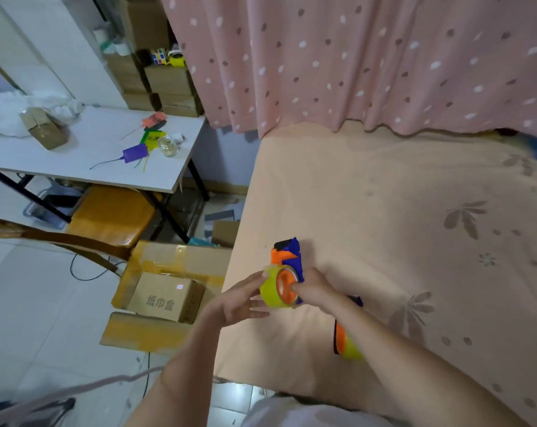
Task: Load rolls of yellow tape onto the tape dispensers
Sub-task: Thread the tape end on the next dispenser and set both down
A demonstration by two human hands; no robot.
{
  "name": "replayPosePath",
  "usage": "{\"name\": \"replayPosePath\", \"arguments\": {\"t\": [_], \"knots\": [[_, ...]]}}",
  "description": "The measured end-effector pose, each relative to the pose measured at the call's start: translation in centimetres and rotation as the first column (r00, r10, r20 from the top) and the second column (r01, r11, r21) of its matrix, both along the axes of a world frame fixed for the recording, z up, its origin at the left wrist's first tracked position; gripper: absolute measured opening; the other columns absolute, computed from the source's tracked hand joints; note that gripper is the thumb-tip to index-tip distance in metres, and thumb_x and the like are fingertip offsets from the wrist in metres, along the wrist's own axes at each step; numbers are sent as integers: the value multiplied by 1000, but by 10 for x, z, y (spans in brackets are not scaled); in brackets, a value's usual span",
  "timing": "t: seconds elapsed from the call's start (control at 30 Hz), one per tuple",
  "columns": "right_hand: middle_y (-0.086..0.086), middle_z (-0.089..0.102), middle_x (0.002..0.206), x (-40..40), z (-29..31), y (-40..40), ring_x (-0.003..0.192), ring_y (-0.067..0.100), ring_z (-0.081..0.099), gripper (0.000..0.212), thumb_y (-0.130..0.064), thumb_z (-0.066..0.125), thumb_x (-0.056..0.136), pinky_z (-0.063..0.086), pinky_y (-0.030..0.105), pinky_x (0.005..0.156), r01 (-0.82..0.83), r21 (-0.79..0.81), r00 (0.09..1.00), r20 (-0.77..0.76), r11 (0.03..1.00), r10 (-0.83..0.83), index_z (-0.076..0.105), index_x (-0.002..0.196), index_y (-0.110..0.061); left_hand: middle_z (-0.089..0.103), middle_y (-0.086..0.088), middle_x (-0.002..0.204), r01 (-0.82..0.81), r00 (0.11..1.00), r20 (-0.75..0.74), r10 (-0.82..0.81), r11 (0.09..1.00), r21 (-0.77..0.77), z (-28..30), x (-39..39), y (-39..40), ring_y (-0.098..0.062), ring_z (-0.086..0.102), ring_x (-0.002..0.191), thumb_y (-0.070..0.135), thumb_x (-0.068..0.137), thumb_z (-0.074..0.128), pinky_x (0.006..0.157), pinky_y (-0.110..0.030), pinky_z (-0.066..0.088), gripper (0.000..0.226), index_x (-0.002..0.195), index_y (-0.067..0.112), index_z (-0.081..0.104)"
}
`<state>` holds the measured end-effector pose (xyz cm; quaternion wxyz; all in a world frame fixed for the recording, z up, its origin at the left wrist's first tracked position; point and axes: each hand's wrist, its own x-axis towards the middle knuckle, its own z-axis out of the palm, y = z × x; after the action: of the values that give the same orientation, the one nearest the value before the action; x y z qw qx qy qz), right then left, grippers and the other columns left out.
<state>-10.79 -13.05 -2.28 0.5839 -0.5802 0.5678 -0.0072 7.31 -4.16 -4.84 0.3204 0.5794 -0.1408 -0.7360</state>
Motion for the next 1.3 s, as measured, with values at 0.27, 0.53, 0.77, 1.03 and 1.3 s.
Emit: {"name": "replayPosePath", "arguments": {"t": [0.27,0.53,0.77,1.03,1.3], "knots": [[16,74,111,-44,49,-33,100,26,72,27,-8,50,99,59,41,90,-104,-8,978,183,995,103,69,118,-8,61,-19,136,123,972,-160,-171,955,-271,57,-43,-55,-44,61,123,13,85,77,98,-58,53,66,142,21,45],[-3,70,110,-81,89,-64,103,17,65,22,-35,60,96,45,24,82,8,-431,1000,8,902,-5,69,110,-21,53,-11,140,114,993,55,-102,950,-292,75,-85,-72,-31,65,119,16,76,81,94,-50,58,80,143,29,38],[-5,63,94,-87,94,-76,90,14,64,32,-37,85,77,51,25,84,-130,-407,991,-31,904,128,71,102,-22,52,-11,142,107,992,95,-83,952,-286,79,-105,-82,-34,60,125,15,74,81,92,-50,59,87,147,34,36],[1,70,80,-82,114,-86,78,16,64,14,-10,81,79,58,40,82,-207,-339,978,-64,918,198,71,74,-20,54,-9,140,148,985,131,-116,950,-275,77,-108,-93,-34,58,127,15,75,81,97,-54,56,87,147,36,36],[-9,64,72,-79,118,-90,79,14,60,8,-11,79,80,53,29,74,-259,-356,965,-145,898,220,80,87,-16,66,3,124,169,984,99,-149,954,-247,71,-123,-102,-19,68,105,30,72,85,92,-48,58,80,138,39,40]]}}
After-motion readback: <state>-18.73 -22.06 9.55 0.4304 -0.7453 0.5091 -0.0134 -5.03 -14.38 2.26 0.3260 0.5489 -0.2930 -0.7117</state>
